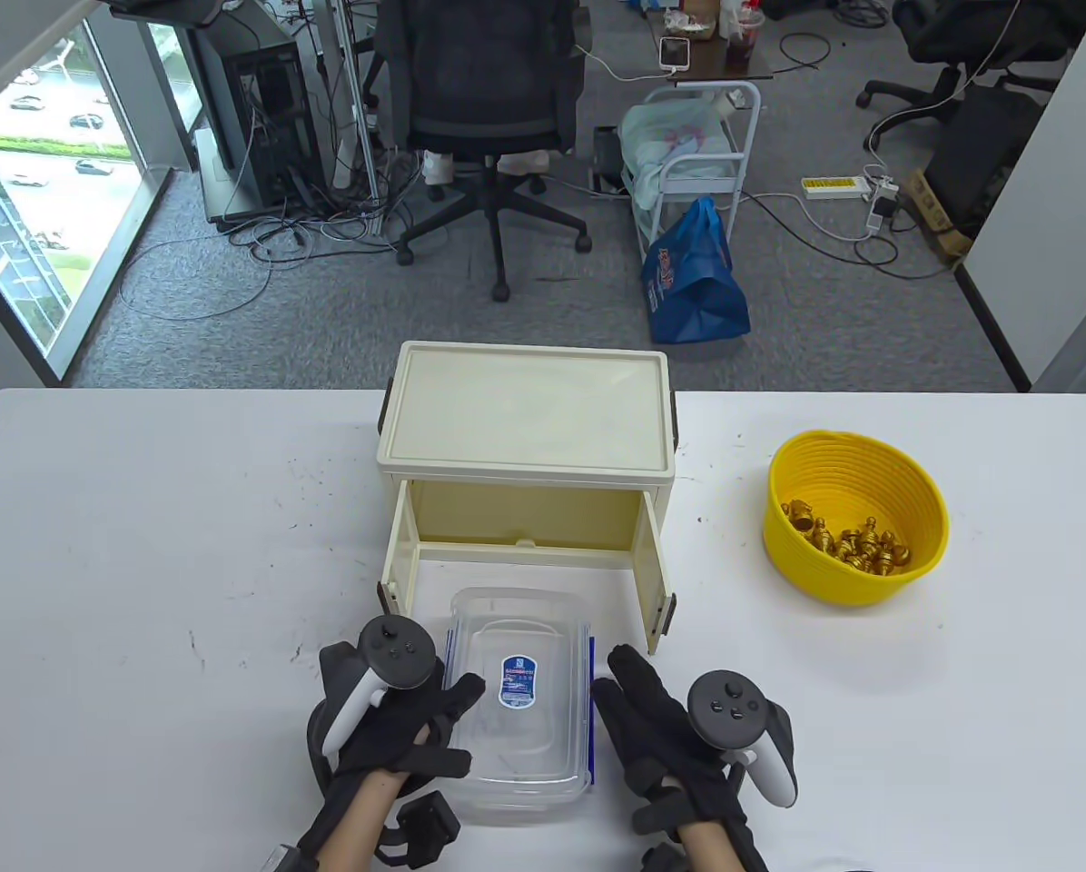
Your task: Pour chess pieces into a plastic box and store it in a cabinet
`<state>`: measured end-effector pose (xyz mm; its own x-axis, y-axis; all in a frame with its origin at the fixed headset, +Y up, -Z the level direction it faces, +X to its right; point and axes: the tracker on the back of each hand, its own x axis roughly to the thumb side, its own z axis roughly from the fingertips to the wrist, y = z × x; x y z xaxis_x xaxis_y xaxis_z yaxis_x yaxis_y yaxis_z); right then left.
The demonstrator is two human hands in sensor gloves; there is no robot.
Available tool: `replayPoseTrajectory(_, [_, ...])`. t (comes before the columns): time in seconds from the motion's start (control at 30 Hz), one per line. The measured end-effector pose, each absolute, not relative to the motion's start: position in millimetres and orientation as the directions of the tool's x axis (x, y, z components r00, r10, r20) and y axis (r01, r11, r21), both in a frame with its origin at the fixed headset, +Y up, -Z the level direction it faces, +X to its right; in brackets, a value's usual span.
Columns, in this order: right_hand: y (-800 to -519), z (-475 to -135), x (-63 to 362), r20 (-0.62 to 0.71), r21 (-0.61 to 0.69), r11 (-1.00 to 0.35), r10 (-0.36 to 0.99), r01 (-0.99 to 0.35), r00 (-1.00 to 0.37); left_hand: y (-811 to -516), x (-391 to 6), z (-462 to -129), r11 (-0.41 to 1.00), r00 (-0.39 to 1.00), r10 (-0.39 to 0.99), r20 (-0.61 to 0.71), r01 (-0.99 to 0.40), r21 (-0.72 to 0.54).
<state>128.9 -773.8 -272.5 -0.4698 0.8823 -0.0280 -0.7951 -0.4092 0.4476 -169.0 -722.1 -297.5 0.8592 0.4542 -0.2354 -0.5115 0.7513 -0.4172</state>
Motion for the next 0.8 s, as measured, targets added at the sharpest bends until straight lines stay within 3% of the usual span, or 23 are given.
replayPoseTrajectory(0.37, [-770.5,-271.4,132.1,0.004,0.443,-0.406,0.893,-0.799,-0.451,-682.5,-157.5,-292.8,0.798,0.868,0.420,-0.264,-0.492,-0.349])
replayPoseTrajectory(0.53, [-770.1,-271.6,131.9,0.029,0.451,-0.406,0.897,-0.795,-0.441,-672.3,-157.6,-290.5,0.698,0.764,0.580,-0.284,-0.645,-0.312])
replayPoseTrajectory(0.67, [-769.5,-271.2,132.1,0.045,0.448,-0.409,0.899,-0.795,-0.436,-666.5,-158.7,-289.1,0.510,0.586,0.757,-0.288,-0.806,-0.300])
replayPoseTrajectory(0.8, [-767.0,-269.8,132.8,0.067,0.442,-0.409,0.902,-0.798,-0.425,-649.9,-162.9,-290.4,0.419,0.485,0.843,-0.231,-0.863,-0.284])
